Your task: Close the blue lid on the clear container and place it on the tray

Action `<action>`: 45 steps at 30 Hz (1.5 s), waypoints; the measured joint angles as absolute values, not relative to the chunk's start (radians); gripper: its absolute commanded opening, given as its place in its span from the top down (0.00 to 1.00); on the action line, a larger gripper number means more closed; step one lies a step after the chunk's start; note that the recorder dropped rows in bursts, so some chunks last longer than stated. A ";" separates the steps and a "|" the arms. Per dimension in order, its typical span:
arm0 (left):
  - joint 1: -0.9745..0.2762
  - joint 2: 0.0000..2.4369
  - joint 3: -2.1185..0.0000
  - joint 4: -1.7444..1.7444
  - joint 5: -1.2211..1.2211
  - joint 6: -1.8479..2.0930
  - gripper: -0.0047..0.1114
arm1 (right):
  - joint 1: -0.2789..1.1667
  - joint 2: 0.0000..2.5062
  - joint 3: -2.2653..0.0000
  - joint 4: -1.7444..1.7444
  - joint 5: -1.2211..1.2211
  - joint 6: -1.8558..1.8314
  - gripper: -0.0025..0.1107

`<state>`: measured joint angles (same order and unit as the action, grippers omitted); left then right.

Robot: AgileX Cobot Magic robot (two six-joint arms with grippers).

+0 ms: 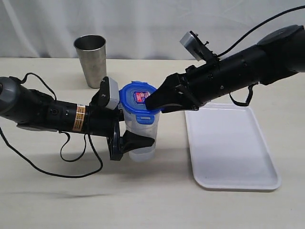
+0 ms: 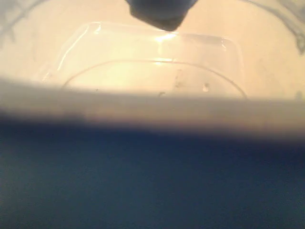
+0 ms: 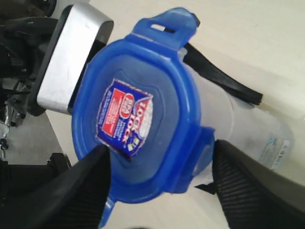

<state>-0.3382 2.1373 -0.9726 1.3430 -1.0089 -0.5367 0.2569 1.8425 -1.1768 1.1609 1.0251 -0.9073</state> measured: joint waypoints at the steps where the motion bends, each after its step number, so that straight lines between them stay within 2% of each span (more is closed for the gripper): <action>1: -0.338 2.137 -0.973 1.343 -1.009 -0.537 0.96 | 0.259 1.840 -1.177 1.157 1.026 -0.908 0.41; 11: -0.361 2.137 -0.974 1.327 -1.029 -0.528 0.96 | 0.280 1.720 -1.167 1.018 0.967 -0.933 0.41; 16: -0.365 2.141 -0.981 1.332 -1.010 -0.528 0.96 | 0.287 1.636 -1.172 1.061 0.917 -0.985 0.41; 22: -0.365 2.141 -0.981 1.332 -1.007 -0.528 0.96 | 0.292 1.649 -1.172 0.985 0.884 -0.977 0.42; 27: -0.365 2.141 -0.981 1.332 -1.005 -0.528 0.96 | 0.305 1.565 -1.209 0.963 0.841 -1.144 0.48; 31: -0.365 2.141 -0.981 1.332 -1.005 -0.528 0.96 | 0.471 1.515 -1.194 0.574 0.795 -1.086 0.52; 36: -0.365 2.141 -0.981 1.334 -1.005 -0.528 0.96 | 0.618 1.515 -1.117 0.255 0.656 -0.973 0.56; 45: -0.365 2.141 -0.981 1.334 -1.004 -0.528 0.96 | 0.652 1.515 -1.056 0.196 0.543 -0.968 0.56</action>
<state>-0.3646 2.1413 -0.9809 1.3338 -1.0038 -0.5285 0.6523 1.5152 -1.0565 0.1963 0.5427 -0.9676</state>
